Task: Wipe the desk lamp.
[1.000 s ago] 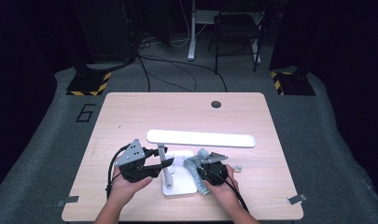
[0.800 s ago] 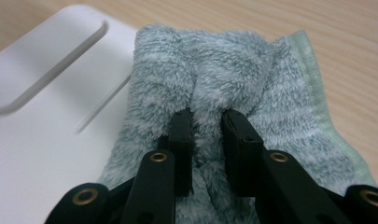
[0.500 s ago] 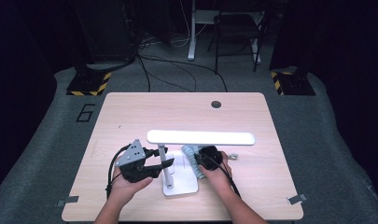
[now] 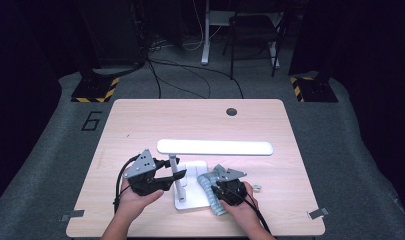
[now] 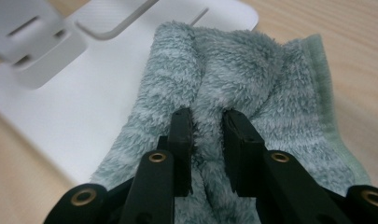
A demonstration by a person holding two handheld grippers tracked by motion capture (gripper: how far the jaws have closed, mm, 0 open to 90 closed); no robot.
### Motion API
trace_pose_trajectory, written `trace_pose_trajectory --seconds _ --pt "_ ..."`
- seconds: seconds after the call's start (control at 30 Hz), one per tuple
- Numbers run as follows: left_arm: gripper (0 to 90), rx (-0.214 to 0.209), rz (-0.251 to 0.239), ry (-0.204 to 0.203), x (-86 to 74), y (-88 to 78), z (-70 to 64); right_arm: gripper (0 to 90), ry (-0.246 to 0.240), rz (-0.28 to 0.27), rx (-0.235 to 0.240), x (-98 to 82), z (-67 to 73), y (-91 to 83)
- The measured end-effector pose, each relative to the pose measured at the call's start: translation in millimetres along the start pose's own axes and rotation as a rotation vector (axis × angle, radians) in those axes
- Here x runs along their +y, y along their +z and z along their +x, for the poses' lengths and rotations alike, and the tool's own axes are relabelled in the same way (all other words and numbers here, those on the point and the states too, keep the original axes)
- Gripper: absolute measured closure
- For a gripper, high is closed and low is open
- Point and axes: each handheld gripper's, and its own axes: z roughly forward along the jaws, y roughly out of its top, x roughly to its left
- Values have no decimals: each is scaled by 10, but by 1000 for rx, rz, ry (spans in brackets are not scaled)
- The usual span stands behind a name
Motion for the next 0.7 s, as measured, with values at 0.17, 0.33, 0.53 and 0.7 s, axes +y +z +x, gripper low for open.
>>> trace_pose_trajectory --seconds 0.17,0.33,0.53,0.7 --pt "525 -17 1 -17 4 -10 26 712 -6 -16 21 -127 87 -146" --pt "480 -65 -5 -32 13 -61 76 700 -2 -81 14 -177 193 -274" --pt "480 -108 -10 -5 -9 -135 126 674 -27 -63 4 -203 193 -203" --pt "521 -115 -13 5 -16 -133 136 675 4 -61 2 -225 168 -171"
